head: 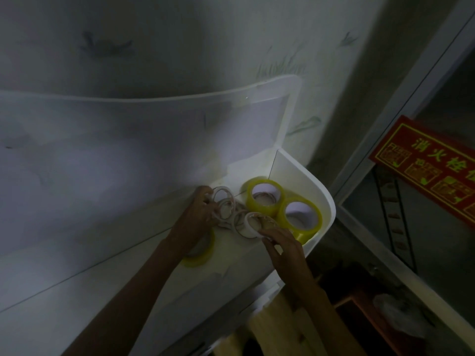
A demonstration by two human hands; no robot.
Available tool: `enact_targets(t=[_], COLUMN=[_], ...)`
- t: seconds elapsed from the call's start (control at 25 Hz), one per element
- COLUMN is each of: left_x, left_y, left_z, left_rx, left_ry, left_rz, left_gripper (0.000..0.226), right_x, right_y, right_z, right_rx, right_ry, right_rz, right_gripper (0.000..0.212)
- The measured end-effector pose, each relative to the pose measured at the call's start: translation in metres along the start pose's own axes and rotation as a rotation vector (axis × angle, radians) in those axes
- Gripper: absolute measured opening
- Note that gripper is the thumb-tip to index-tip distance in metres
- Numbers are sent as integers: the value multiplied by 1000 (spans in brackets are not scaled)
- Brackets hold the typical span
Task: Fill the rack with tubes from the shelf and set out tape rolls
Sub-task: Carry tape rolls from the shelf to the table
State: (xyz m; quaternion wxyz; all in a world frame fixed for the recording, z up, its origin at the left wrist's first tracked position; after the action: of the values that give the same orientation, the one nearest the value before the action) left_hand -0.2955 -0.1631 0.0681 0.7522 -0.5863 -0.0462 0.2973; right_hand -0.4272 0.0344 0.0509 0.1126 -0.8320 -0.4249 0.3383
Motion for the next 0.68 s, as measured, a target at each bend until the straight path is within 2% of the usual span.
enact_targets(t=[0.08, 0.32, 0.44, 0.56, 0.68], left_x=[5, 19, 46, 86, 135], left_y=[-2, -23, -39, -59, -85], left_z=[4, 6, 5, 8, 19], left_rx=[34, 58, 112, 158, 51], left_ry=[55, 10, -116, -267, -380], left_rz=[42, 191, 242, 289, 367], left_gripper=[18, 23, 26, 39, 34], right_x=[2, 2, -4, -14, -21], right_y=[-2, -3, 1, 8, 18], right_z=[-1, -12, -20, -35, -56], right_rx=[-2, -27, -24, -22, -59], right_ry=[17, 41, -55, -156, -233], right_rz=[0, -11, -34, -47, -85], right_gripper=[27, 23, 26, 22, 22])
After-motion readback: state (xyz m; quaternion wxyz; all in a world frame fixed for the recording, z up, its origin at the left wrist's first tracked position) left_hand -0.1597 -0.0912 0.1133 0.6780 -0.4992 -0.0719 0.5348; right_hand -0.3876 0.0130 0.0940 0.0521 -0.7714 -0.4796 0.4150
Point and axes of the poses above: each hand's wrist, its own x-axis away from the middle knuckle, its own y-axis out of the palm, z = x × y, the point moved 6 cm from there along -x, towards the middle knuckle, and after that the axes turned 13 degrees about -x, right-handed, at the moved point
